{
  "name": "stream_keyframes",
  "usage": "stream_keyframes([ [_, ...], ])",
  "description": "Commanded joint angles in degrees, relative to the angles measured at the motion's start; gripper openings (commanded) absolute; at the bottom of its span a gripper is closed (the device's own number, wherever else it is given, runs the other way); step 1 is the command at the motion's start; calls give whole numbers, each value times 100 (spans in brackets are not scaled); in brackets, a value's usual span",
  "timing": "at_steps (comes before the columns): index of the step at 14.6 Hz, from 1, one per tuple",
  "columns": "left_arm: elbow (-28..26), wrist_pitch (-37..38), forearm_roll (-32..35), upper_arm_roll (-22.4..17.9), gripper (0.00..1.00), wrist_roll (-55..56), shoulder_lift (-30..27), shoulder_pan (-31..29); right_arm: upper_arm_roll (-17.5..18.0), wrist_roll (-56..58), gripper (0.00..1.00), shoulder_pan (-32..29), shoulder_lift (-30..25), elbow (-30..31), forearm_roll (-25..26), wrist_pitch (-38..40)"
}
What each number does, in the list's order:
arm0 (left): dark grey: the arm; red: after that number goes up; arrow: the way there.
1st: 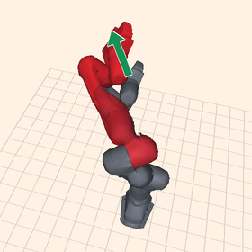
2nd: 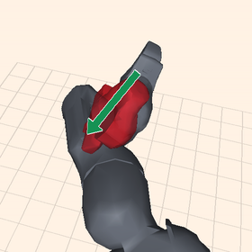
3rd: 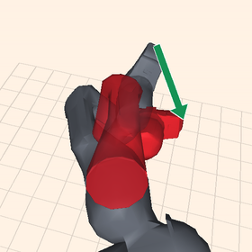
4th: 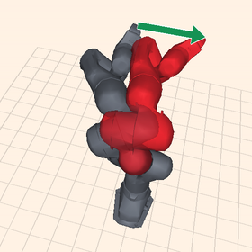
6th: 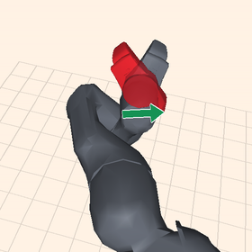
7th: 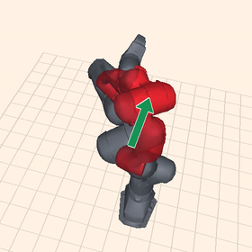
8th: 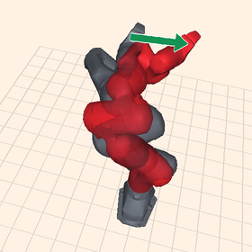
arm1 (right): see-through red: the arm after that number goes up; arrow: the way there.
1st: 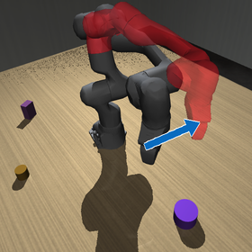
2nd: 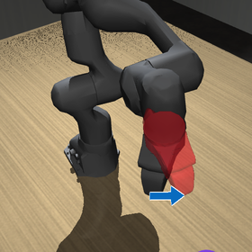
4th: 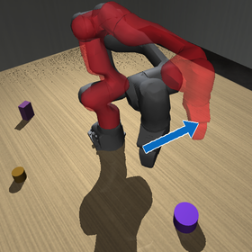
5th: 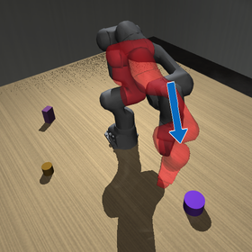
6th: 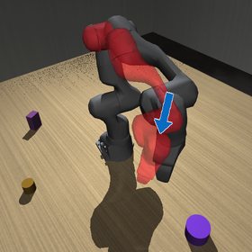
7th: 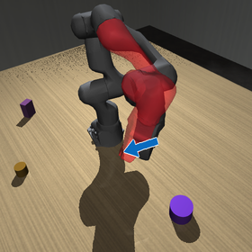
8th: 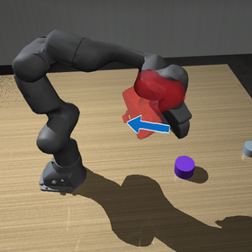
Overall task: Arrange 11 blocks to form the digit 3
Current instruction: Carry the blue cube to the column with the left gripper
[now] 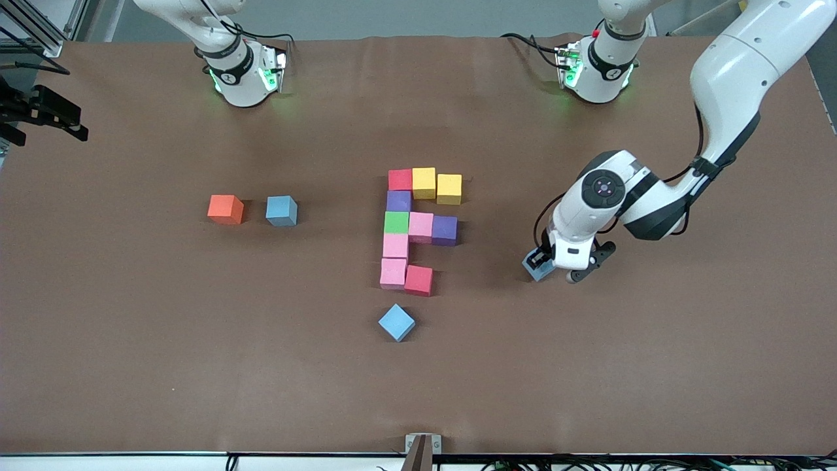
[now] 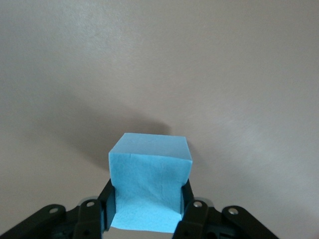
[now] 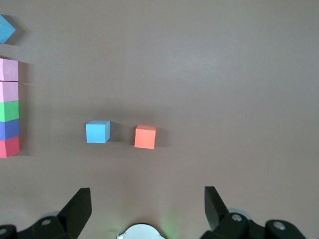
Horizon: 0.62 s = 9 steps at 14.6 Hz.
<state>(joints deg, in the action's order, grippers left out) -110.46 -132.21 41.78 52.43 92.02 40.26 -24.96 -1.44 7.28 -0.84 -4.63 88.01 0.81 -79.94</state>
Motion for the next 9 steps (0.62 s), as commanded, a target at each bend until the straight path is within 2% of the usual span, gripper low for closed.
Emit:
stream_keyframes([
  [1,970,336,-625,-758,34,552,122,1121,-23,54,100,-4,-240,243,-107,-118],
  [4,1867,337,-1241,-1672,34,1202,350,2298,-23,37,100,-4,-222,164,-116,-92],
  [7,2693,337,-1549,-2525,34,1896,771,3319,-14,-25,100,-4,-214,50,-151,-22],
  [9,3238,328,-1699,-2843,34,2633,1087,3733,-14,-25,100,-4,-214,41,-151,57],
])
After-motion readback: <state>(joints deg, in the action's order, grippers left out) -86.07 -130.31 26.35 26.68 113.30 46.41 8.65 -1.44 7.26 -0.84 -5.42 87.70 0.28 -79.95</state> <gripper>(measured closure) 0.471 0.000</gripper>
